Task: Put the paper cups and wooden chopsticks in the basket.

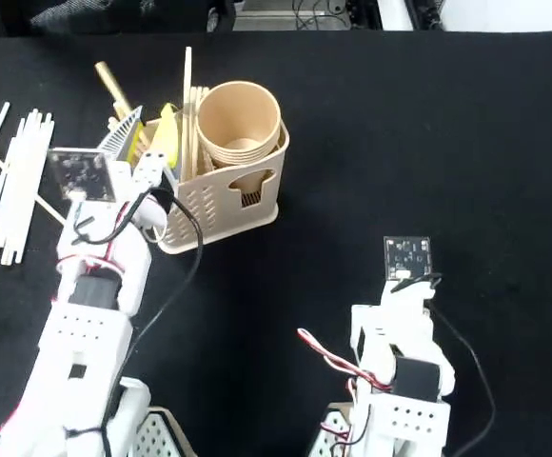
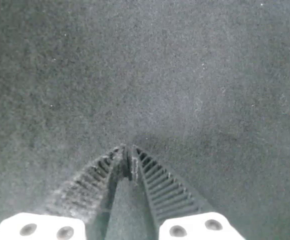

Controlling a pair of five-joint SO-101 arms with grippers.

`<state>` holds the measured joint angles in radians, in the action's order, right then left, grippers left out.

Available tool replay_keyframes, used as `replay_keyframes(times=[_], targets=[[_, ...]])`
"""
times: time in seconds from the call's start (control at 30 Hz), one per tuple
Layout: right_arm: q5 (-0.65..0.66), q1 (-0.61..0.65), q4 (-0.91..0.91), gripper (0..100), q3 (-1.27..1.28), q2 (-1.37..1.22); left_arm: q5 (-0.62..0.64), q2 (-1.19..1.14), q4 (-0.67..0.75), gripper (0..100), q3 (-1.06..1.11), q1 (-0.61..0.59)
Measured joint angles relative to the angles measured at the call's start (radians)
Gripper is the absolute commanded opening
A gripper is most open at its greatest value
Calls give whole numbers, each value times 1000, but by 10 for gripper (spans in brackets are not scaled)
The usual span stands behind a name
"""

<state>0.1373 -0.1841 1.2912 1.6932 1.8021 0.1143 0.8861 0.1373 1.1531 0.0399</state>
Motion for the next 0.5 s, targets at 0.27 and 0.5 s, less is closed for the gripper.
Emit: replay_keyframes(times=[0.27, 0.5], targets=[[0, 0, 0, 13, 0, 0, 15, 345, -316, 131, -95, -161], [0, 0, 0, 13, 0, 0, 40, 425, -809, 156, -399, -500]])
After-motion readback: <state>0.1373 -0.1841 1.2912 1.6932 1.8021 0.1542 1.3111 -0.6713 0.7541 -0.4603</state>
